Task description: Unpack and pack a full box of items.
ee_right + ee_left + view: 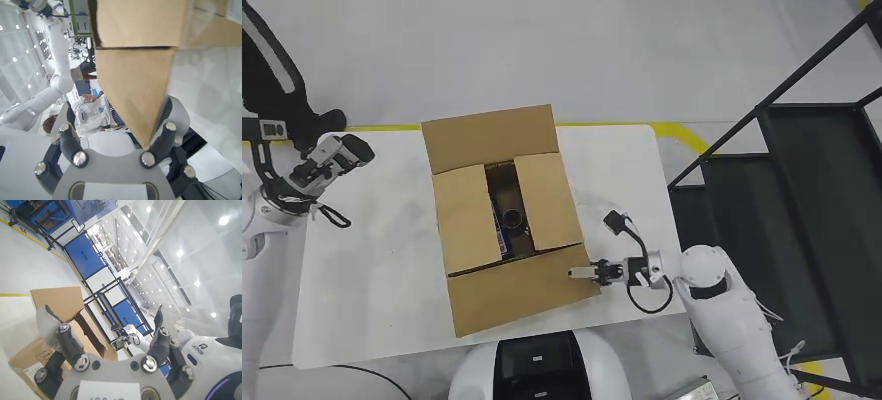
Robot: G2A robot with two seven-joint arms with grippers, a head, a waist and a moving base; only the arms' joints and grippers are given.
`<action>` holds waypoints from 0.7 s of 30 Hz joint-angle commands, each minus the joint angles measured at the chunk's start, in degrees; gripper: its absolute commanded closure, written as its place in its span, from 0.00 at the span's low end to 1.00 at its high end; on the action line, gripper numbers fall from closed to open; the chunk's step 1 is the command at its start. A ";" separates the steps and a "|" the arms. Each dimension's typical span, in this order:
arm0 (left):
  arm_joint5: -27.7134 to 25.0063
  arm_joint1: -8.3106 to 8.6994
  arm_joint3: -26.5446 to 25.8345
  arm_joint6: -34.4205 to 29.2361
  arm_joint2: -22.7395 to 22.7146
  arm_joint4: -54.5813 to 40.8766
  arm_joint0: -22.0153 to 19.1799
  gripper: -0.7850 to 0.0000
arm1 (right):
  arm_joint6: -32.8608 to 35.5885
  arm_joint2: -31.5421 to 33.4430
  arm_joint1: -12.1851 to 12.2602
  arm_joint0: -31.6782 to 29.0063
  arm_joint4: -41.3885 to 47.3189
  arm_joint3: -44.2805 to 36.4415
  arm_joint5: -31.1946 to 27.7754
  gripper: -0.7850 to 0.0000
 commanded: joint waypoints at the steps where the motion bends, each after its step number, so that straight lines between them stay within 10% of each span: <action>1: 0.05 -0.02 0.10 0.04 -0.14 0.06 0.04 0.00 | 0.77 0.17 0.06 0.15 3.90 -0.54 -2.53 0.00; 21: 1.53 -0.09 1.60 -3.27 -0.65 1.71 -0.27 0.00 | -12.53 -11.70 -1.70 16.45 4.27 12.05 -6.96 0.00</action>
